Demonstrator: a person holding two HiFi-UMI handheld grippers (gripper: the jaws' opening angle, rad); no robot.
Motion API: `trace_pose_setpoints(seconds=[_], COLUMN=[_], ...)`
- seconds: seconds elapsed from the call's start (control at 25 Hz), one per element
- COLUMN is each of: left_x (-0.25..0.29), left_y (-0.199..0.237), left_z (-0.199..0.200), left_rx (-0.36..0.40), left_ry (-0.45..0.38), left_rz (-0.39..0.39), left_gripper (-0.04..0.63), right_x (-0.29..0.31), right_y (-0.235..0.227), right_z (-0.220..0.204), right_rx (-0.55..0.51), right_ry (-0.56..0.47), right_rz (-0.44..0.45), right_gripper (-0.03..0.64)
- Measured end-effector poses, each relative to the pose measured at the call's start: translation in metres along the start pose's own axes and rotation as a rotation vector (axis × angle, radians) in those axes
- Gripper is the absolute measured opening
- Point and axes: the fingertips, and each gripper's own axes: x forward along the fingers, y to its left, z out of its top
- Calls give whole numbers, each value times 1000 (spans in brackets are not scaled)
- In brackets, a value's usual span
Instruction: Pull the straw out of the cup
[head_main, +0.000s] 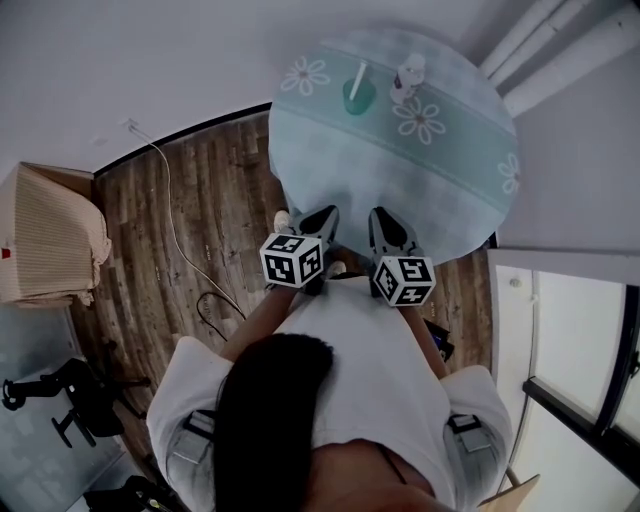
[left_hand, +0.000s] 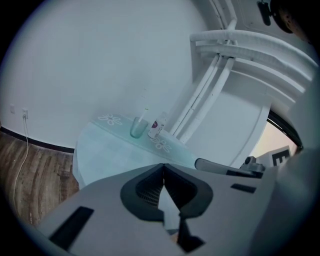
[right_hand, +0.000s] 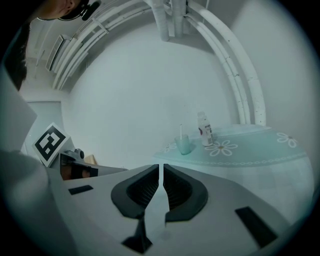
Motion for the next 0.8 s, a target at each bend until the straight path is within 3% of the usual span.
trace_pose_setpoints(seconds=[0.8], left_x=[21], left_y=[55], left_z=[56], left_rx=[-43], left_ry=[-14], left_rz=[-13], left_gripper=[9], right_x=[63], right_y=[11], right_z=[28], right_rx=[-29], right_ry=[6], right_rz=[-17], right_gripper=[41])
